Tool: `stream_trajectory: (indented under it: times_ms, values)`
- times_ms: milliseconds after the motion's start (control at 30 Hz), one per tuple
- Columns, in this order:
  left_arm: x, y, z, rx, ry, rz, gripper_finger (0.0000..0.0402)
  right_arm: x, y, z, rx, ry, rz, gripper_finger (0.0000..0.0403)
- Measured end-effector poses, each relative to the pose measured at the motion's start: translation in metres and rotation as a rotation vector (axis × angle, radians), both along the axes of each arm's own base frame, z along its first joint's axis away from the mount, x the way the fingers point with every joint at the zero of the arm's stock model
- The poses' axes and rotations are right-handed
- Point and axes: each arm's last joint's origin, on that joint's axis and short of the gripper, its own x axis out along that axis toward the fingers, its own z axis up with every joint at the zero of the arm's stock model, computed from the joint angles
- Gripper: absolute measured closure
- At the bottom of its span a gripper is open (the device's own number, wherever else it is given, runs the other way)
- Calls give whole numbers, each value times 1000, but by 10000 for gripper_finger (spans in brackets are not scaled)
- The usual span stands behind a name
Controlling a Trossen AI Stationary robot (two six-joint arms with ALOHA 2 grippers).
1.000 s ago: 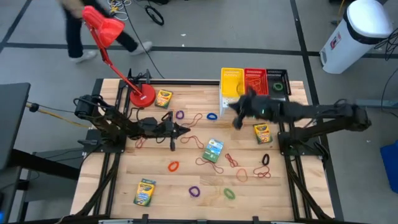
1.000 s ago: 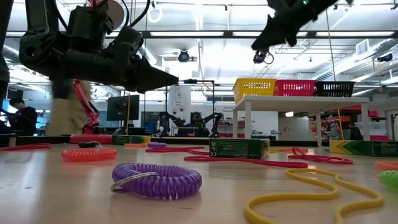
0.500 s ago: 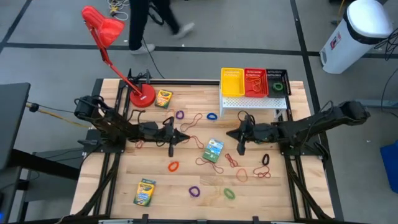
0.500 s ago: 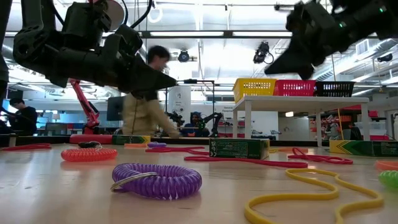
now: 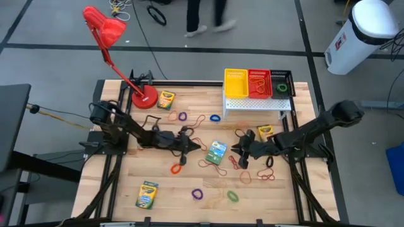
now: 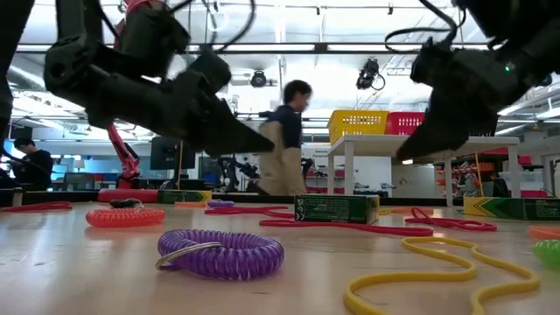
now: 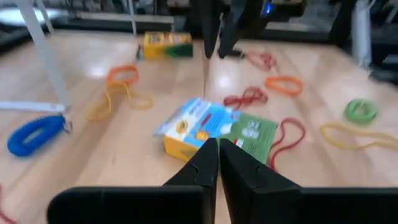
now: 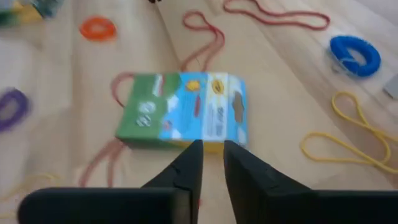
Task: Pick & Place Office Desk Supplies
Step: Put the yellow crayon box on the yellow basket
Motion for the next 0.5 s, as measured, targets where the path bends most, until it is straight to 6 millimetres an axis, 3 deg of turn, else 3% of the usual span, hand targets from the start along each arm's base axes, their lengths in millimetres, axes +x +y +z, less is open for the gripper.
stream_trajectory:
  times_ms: [300, 500]
  values:
    - [21, -12, -2, 36, 124, 44, 320, 5, 0, -26, -100, 114, 3, 282]
    - [24, -14, -3, 50, 169, 63, 298, 11, -7, -42, -354, 185, 47, 274]
